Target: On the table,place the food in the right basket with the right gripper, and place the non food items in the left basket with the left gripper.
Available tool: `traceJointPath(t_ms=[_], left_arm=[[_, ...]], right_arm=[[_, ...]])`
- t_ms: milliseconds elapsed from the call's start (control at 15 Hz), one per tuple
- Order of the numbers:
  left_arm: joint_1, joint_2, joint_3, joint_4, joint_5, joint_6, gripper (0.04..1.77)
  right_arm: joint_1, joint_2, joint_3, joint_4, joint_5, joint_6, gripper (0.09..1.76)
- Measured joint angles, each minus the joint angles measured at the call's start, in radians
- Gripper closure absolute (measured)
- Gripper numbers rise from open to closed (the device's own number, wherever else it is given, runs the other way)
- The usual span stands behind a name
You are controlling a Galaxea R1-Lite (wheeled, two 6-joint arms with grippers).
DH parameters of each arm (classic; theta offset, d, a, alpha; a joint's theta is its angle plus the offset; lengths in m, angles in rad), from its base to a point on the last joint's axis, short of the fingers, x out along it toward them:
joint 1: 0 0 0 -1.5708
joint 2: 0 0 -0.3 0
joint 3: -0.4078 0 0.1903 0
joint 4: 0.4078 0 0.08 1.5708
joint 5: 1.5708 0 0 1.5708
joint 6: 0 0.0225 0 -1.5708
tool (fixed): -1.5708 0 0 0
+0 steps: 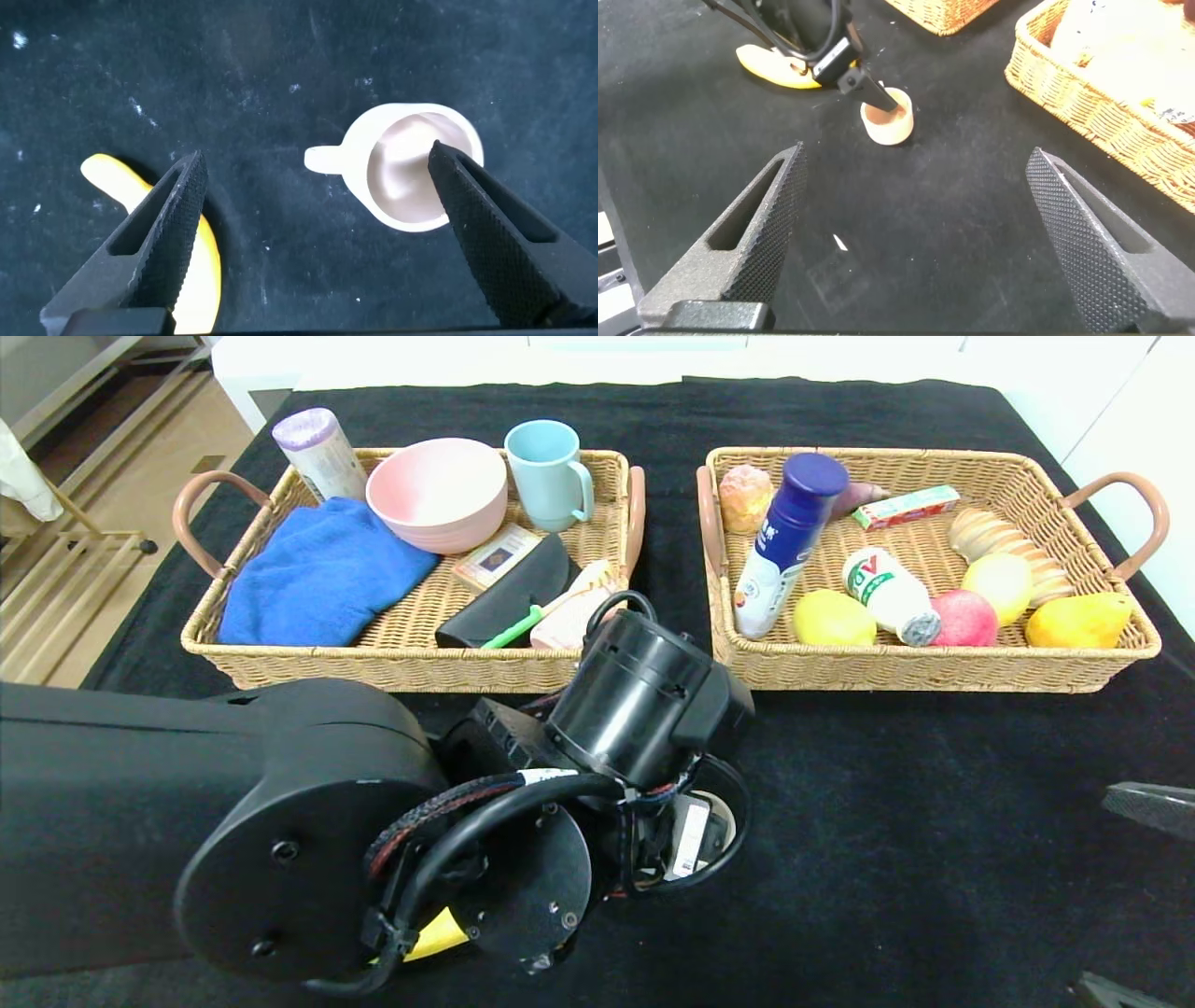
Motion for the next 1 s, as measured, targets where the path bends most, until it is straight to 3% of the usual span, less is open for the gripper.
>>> traceJointPath(t_ms=[933, 1000], left_arm=[[0.003, 0.038, -0.004, -0.005, -0.003, -0.004, 0.09], [0.003, 0.039, -0.003, -0.005, -0.004, -0.004, 0.29]], right_arm=[[0.004, 0.005, 0.004, 0.003, 0.0, 0.0, 0.14], [0.004, 0.005, 0.004, 0.003, 0.0, 0.0, 0.14]])
